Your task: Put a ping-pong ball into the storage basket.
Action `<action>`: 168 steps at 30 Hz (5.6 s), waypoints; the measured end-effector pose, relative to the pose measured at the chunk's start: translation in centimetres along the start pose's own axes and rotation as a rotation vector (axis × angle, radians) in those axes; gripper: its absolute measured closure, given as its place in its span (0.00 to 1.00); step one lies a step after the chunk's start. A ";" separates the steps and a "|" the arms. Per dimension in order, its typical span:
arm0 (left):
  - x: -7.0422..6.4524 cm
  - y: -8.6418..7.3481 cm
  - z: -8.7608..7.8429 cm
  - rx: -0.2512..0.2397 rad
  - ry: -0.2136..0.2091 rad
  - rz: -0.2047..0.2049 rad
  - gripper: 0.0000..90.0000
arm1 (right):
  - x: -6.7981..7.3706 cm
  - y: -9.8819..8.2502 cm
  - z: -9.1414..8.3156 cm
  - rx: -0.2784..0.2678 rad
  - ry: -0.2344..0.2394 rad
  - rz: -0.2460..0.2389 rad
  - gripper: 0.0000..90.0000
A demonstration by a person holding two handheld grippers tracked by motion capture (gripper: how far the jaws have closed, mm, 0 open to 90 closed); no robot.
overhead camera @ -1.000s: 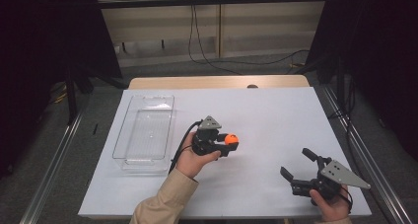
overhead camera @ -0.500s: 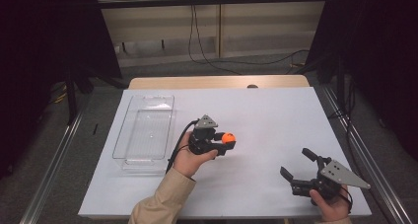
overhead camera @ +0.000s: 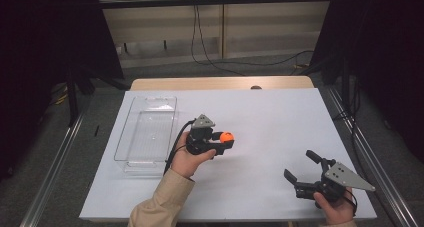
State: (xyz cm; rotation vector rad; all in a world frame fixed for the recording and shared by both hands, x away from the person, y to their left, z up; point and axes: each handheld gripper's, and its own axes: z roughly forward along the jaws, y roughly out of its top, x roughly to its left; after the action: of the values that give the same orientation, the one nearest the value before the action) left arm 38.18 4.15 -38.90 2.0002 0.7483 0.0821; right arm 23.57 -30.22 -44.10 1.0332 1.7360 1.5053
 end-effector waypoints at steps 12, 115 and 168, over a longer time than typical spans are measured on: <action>0.7 0.2 -0.9 -0.024 0.021 -0.019 0.56 | 0.1 0.0 0.1 0.002 0.004 0.003 0.03; 4.8 0.3 -6.4 -0.121 0.175 -0.101 0.56 | 0.1 0.0 0.2 0.003 0.006 -0.004 0.03; 7.0 -0.3 -8.9 -0.126 0.287 -0.138 0.56 | 0.1 0.0 0.3 0.004 0.009 -0.004 0.03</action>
State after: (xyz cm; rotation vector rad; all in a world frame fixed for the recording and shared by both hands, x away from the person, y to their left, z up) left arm 40.58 14.88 -36.08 1.8318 1.0358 0.3322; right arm 23.72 -29.98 -44.12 1.0264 1.7472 1.5065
